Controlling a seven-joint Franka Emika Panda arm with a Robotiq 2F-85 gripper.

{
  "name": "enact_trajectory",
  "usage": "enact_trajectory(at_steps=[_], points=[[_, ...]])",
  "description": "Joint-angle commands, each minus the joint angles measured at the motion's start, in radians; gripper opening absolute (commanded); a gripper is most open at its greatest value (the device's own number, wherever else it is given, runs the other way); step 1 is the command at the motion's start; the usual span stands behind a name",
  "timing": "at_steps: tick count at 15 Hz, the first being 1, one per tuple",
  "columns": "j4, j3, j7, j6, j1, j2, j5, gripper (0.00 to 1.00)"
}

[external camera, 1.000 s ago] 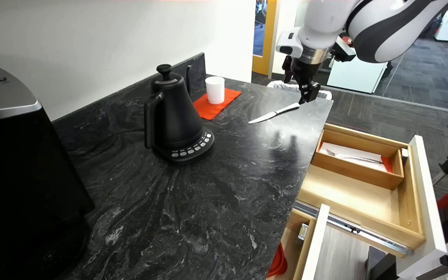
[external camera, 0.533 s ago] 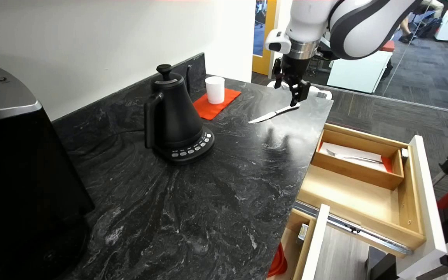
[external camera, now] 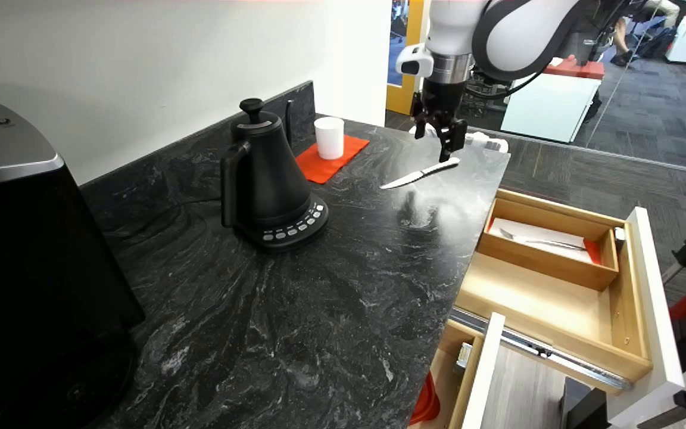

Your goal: Pick the fork and knife on the counter and put them in the drawer

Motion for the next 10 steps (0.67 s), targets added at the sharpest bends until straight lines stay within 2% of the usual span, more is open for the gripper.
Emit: enact_trajectory(at_steps=[1,10], points=[[0.059,0.027,-0.086,-0.050,-0.036,0.036,0.067,1.00],[0.141,0.033,-0.184,-0.065,-0.062,0.147,0.140,1.00]])
